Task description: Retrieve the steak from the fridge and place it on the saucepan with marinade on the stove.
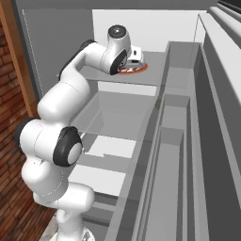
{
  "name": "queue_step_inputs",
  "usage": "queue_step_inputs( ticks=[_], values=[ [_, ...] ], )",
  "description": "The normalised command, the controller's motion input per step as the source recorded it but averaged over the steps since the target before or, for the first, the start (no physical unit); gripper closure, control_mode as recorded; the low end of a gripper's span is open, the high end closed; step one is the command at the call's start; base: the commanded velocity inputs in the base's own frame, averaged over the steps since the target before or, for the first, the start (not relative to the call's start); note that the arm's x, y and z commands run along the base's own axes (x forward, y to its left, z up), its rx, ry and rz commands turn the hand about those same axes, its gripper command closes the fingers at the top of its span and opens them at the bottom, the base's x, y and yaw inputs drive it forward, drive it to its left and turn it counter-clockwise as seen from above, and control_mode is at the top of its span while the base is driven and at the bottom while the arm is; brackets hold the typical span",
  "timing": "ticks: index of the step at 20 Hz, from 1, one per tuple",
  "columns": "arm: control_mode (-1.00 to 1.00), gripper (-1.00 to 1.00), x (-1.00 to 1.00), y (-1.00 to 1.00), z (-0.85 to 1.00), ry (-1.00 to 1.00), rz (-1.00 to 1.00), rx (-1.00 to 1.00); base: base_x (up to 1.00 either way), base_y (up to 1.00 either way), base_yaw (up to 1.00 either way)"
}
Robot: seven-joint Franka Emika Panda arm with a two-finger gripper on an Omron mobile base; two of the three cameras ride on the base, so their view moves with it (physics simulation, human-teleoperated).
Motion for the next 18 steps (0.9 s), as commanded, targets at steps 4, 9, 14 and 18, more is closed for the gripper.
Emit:
queue_step_inputs(
  ticks=[4,9,14,18],
  values=[
    [-1.0,-1.0,0.02,0.0,-0.25,-0.07,0.0,0.0,0.0,0.0,0.0],
    [-1.0,-1.0,0.0,-0.02,-0.06,-0.04,0.0,0.0,0.0,0.0,0.0],
    [-1.0,-1.0,0.01,-0.08,-0.02,0.04,0.0,-0.01,0.0,0.0,0.0],
    [-1.0,-1.0,0.05,-0.03,0.0,0.18,0.0,-0.1,0.0,0.0,0.0]
  ],
)
